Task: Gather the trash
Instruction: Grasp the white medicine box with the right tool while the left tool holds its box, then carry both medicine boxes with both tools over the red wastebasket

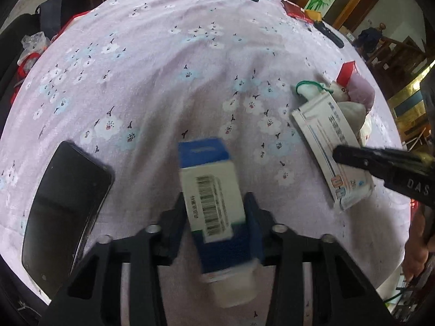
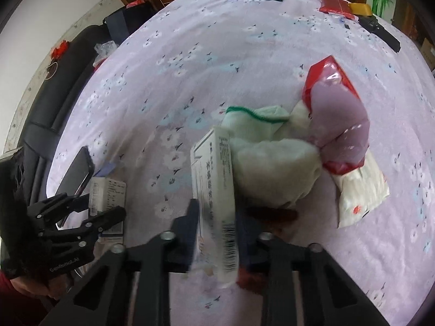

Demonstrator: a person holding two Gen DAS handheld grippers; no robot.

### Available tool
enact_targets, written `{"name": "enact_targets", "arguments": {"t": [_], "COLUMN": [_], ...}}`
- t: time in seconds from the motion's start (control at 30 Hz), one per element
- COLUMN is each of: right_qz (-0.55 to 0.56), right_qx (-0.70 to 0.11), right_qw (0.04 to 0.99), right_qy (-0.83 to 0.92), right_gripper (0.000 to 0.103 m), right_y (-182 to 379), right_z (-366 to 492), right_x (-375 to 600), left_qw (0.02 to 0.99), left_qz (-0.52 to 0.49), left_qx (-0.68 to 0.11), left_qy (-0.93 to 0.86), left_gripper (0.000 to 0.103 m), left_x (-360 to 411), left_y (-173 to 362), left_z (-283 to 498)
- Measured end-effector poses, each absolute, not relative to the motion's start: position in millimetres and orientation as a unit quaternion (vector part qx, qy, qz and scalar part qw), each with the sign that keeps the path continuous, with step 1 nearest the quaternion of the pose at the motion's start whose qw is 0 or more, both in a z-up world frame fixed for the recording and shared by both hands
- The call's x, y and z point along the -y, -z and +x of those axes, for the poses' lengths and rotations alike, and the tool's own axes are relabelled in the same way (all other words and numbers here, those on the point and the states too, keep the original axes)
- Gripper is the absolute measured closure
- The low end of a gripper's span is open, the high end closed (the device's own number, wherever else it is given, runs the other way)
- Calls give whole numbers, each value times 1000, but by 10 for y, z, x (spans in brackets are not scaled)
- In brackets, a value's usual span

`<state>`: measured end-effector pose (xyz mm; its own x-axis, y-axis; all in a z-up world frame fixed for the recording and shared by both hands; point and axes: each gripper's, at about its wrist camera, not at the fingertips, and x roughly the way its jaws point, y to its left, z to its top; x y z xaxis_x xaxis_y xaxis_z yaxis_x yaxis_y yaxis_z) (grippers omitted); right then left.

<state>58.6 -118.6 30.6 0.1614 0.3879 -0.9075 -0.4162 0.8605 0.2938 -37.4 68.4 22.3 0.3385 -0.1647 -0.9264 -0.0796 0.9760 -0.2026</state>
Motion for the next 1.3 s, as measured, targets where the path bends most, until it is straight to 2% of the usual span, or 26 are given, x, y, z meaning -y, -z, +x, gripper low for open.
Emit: {"name": "enact_targets", "arguments": {"t": [0.47,0.97,1.3], "right_qz": [109,180,221], "right_qx": [-528,-479,-458], "right_qw": [815,850,858], "right_qy": [-214,-125,-77], "right_gripper": [89,89,89], "right_y": [-880,-1161,-1233], "right_z": [-36,-587,-802], "right_x": [1984,3125,3734], "left_qw": [851,857,855], "left_qz": [-45,51,98], "left_qx": [-518,-477,-458], "left_qy": [81,191,223], "left_gripper": [70,70,70], "left_x": [11,1339,1885], "left_y": [-723,-1088,-1188], "left_z": [-334,-374,-430]}}
